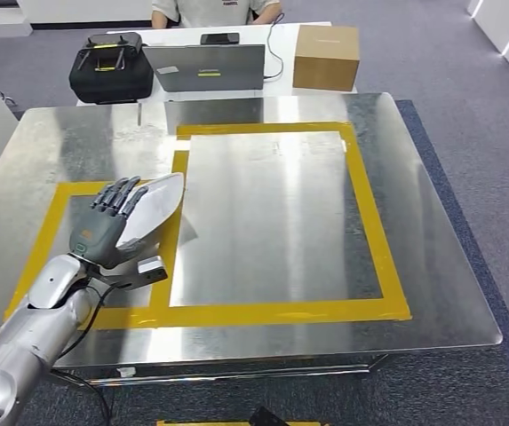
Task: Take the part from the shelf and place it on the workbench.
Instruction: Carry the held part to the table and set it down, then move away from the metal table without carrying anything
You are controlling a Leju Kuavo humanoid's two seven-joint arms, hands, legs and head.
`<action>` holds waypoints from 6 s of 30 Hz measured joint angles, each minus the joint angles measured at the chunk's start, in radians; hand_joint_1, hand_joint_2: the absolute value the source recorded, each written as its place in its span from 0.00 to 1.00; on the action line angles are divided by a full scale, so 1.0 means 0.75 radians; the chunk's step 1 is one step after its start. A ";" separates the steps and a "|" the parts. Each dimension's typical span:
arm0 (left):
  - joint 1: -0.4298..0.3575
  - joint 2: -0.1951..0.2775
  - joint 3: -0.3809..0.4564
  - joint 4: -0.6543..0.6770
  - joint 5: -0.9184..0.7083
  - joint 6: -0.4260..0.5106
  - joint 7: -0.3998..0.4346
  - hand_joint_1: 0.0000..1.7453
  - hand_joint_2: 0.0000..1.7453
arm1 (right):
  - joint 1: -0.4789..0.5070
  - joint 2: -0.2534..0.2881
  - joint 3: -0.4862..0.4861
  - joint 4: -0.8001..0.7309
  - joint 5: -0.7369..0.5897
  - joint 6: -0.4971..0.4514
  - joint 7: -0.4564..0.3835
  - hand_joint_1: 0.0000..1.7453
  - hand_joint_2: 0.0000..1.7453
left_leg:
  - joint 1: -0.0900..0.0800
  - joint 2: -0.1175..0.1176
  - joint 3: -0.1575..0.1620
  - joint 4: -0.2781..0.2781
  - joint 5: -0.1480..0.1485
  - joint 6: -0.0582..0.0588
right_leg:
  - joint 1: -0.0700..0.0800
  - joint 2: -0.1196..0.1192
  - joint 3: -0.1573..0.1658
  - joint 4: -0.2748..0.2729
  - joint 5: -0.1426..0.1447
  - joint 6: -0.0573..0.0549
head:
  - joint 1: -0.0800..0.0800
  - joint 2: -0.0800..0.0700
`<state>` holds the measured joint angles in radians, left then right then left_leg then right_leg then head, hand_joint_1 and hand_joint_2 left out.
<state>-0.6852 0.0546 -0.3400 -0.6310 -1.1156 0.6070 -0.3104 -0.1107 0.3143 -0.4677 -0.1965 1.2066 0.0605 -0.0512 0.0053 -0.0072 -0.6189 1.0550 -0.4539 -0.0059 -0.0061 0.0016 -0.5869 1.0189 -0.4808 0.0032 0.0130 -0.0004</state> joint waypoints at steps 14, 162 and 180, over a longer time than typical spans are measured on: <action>0.214 -0.058 0.080 -0.218 0.188 0.115 -0.154 0.00 0.00 | 0.000 -0.002 -0.002 0.001 -0.076 -0.061 -0.001 0.00 0.00 | 0.006 0.003 0.032 -0.050 0.003 0.033 | -0.012 -0.001 -0.063 0.119 -0.023 0.056 | 0.011 0.000; 0.863 -0.308 0.571 0.578 0.759 -0.375 0.337 0.00 0.00 | 0.027 -0.014 0.012 0.004 -0.022 0.010 0.163 0.00 0.00 | -0.003 0.032 0.061 -0.069 -0.001 0.060 | 0.017 -0.053 0.069 0.074 -0.150 0.042 | 0.003 0.001; 0.860 -0.313 0.561 0.579 0.745 -0.355 0.336 0.00 0.00 | 0.026 -0.010 0.014 0.004 -0.025 0.015 0.158 0.00 0.00 | -0.003 -0.012 -0.144 0.309 -0.152 -0.011 | -0.003 -0.027 0.109 -0.027 -0.058 -0.007 | -0.007 0.001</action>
<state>-0.0399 -0.1800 0.0807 -0.1965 -0.5569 0.3407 -0.0587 -0.0913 0.3065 -0.4570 -0.1938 1.1879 0.0714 0.0675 0.0028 -0.0159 -0.7267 1.2869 -0.5678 -0.0140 -0.0083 -0.0184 -0.5052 0.9984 -0.5244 -0.0023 0.0074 0.0000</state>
